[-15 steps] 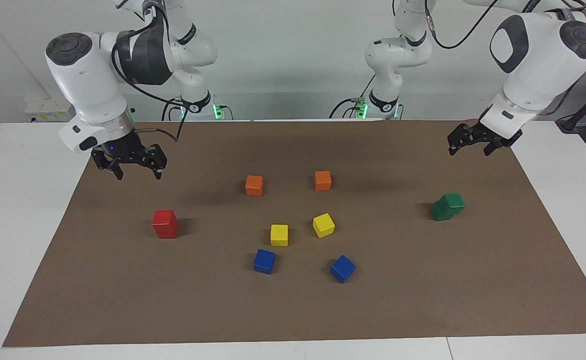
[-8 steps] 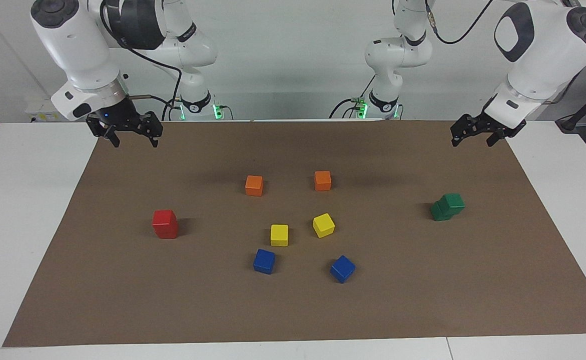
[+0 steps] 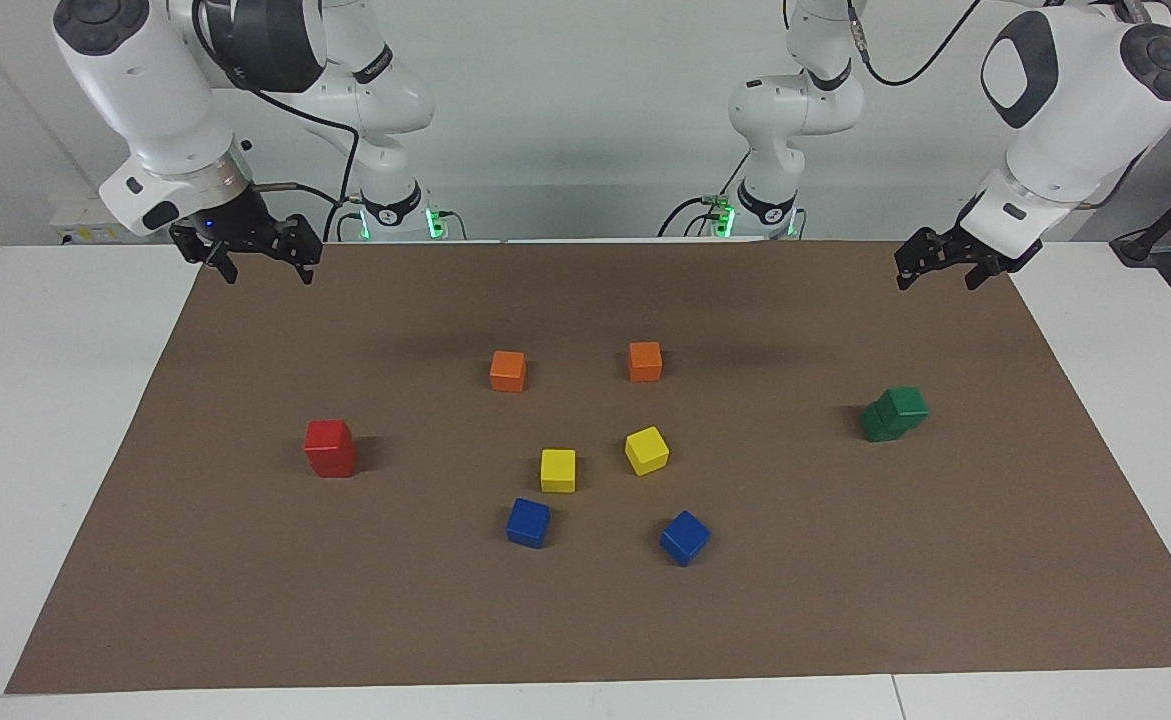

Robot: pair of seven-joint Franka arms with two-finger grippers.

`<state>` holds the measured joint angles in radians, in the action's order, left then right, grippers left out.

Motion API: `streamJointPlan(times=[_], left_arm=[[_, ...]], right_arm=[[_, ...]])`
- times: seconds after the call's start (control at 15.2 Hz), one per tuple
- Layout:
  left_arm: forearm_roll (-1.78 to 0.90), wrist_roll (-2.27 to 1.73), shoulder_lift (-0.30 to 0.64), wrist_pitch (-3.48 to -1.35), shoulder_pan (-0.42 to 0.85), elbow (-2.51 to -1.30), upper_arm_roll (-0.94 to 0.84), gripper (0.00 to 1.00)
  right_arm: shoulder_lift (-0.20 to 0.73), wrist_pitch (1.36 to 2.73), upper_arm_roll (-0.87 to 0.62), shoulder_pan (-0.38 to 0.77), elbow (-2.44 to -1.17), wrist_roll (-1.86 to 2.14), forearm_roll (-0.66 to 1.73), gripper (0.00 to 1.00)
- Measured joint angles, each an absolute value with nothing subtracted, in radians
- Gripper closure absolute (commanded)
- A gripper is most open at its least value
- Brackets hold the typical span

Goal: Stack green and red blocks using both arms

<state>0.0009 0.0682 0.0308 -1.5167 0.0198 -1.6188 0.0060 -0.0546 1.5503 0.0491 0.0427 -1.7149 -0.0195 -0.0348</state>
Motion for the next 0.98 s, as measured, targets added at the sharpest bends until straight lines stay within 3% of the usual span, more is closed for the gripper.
streamJointPlan(times=[0.98], left_arm=[[0.001,0.068,0.022,-1.512,0.019,-1.590,-0.002,0.00]], right_arm=[[-0.040,1.609,0.049,0.032,-1.652,-0.019,-0.035,0.00]])
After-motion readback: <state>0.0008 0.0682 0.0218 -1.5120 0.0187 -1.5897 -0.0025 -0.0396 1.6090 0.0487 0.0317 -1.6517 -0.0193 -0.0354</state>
